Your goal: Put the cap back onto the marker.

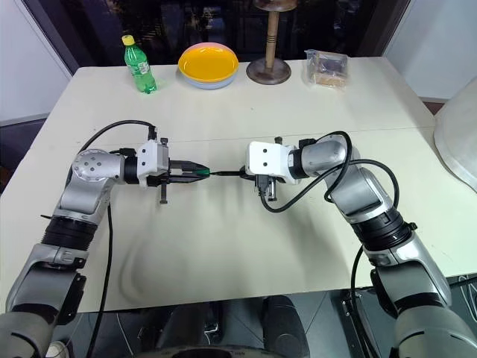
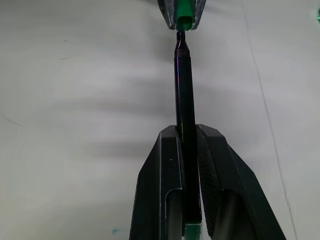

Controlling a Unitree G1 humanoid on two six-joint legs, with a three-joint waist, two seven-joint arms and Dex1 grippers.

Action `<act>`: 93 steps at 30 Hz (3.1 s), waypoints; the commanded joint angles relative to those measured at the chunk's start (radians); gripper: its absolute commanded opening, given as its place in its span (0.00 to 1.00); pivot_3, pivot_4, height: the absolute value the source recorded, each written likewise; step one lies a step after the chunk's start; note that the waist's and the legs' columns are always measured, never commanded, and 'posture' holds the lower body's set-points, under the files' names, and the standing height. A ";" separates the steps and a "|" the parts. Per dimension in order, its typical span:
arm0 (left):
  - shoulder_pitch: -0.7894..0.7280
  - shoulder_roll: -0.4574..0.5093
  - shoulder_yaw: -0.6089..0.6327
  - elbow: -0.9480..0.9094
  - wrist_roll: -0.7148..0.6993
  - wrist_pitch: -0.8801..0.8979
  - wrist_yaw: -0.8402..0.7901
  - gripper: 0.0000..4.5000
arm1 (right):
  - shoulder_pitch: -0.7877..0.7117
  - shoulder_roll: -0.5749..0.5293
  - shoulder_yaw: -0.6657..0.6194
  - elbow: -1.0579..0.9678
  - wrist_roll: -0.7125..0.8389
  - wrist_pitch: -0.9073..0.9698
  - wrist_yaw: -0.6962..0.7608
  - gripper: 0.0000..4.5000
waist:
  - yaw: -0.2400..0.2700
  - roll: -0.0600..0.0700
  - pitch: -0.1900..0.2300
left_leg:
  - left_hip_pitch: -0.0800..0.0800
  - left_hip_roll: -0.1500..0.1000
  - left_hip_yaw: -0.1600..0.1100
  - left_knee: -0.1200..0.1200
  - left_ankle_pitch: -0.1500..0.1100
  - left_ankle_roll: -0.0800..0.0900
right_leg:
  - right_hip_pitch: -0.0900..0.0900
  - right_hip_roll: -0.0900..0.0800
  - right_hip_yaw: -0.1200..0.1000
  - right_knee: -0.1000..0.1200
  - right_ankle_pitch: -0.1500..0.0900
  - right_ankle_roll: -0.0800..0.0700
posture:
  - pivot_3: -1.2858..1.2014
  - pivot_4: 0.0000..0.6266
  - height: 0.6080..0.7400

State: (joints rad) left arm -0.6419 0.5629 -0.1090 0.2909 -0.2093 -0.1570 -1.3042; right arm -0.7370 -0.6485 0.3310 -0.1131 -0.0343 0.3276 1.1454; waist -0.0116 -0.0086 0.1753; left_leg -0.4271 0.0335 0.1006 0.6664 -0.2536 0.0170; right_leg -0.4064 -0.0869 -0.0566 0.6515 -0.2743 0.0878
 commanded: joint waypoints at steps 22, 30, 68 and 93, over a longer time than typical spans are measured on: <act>-0.022 -0.001 -0.024 -0.021 -0.007 0.002 -0.017 0.00 | -0.021 0.007 -0.006 -0.064 0.010 0.018 -0.005 0.01 | 0.000 0.000 0.000 | 0.000 0.000 0.000 0.000 0.000 0.000 | 0.000 0.000 0.000 0.000 0.000 0.000 | 0.52 0.24 1.00; -0.042 -0.009 -0.024 0.012 -0.001 -0.015 -0.015 0.00 | -0.015 0.013 0.005 -0.083 0.013 0.035 -0.003 0.01 | 0.001 0.000 0.000 | 0.000 0.000 0.000 0.000 0.000 0.000 | 0.000 0.000 0.000 0.000 0.000 0.000 | 0.52 0.24 1.00; -0.034 -0.025 -0.039 0.000 0.010 -0.004 -0.017 0.00 | -0.042 0.095 0.089 -0.096 -0.034 0.024 0.002 0.01 | -0.001 0.000 0.000 | 0.000 0.000 0.000 0.000 0.000 0.000 | 0.000 0.000 0.000 0.000 0.000 0.000 | 0.52 0.24 1.00; -0.003 -0.032 -0.033 0.013 0.055 -0.034 0.021 0.00 | -0.046 0.131 0.116 -0.088 -0.079 0.029 0.015 0.01 | -0.001 0.000 0.000 | 0.000 0.000 0.000 0.000 0.000 0.000 | 0.000 0.000 0.000 0.000 0.000 0.000 | 0.52 0.24 1.00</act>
State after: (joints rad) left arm -0.6325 0.5564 -0.1467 0.3433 -0.1220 -0.1848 -1.3114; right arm -0.7607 -0.5602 0.4268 -0.1339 -0.1557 0.3868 1.1430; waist -0.0121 -0.0086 0.1753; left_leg -0.4272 0.0336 0.1005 0.6665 -0.2537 0.0171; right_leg -0.4065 -0.0868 -0.0566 0.6516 -0.2743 0.0878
